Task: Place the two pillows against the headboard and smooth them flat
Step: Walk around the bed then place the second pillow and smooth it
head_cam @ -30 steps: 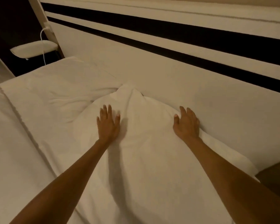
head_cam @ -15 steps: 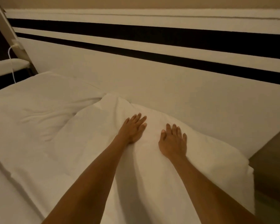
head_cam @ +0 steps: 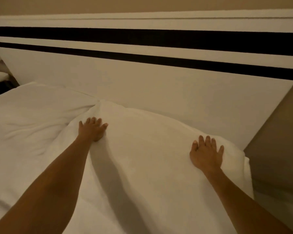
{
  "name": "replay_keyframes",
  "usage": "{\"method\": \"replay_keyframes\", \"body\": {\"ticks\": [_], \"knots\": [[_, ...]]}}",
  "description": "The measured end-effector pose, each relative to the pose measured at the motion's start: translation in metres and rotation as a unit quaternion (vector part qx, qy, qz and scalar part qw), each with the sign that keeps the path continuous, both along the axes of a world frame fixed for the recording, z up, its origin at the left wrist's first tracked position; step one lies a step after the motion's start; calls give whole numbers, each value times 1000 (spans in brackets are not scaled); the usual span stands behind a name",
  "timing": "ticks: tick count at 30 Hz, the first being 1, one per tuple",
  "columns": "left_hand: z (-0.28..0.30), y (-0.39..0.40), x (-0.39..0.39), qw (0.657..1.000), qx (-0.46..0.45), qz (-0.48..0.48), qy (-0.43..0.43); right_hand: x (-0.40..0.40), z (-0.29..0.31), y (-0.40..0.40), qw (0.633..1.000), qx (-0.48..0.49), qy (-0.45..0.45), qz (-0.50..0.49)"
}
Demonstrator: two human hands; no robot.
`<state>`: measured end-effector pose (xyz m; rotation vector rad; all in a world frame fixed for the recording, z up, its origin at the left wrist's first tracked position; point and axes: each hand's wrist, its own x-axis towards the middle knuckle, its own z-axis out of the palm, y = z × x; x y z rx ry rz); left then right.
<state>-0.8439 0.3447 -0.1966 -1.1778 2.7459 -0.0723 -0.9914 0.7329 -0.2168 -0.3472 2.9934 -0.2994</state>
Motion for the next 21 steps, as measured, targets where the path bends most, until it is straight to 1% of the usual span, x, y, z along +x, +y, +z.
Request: {"method": "replay_keyframes", "body": {"ticks": [1, 2, 3, 5, 6, 9, 12, 14, 16, 18, 21], "knots": [[6, -2, 4, 1000, -26, -6, 0, 0, 6, 7, 1000, 5, 0, -25], [13, 2, 3, 999, -38, -21, 19, 1, 12, 12, 999, 1, 5, -44], [18, 10, 0, 997, -31, -42, 56, 4, 17, 14, 998, -12, 16, -55], [28, 40, -12, 987, 23, -96, 127, 15, 26, 10, 996, -51, 41, -56], [30, 58, -16, 979, 50, -134, 144, 24, 29, 3, 995, -69, 50, -49], [24, 109, -29, 955, 89, -238, 156, 53, 36, -30, 991, -114, 64, -14], [14, 142, -36, 934, 143, -285, 160, 78, 34, -70, 986, -143, 71, 38], [1, 148, -31, 933, 166, -287, 143, 95, 24, -87, 985, -159, 44, 59], [-13, 139, -18, 942, 163, -260, 135, 108, 7, -90, 987, -143, 27, 70], [-24, 125, -5, 950, 141, -233, 149, 116, -8, -82, 989, -114, 55, 76], [-31, 105, 6, 954, 125, -221, 159, 119, -18, -64, 990, -97, 85, 61]]}}
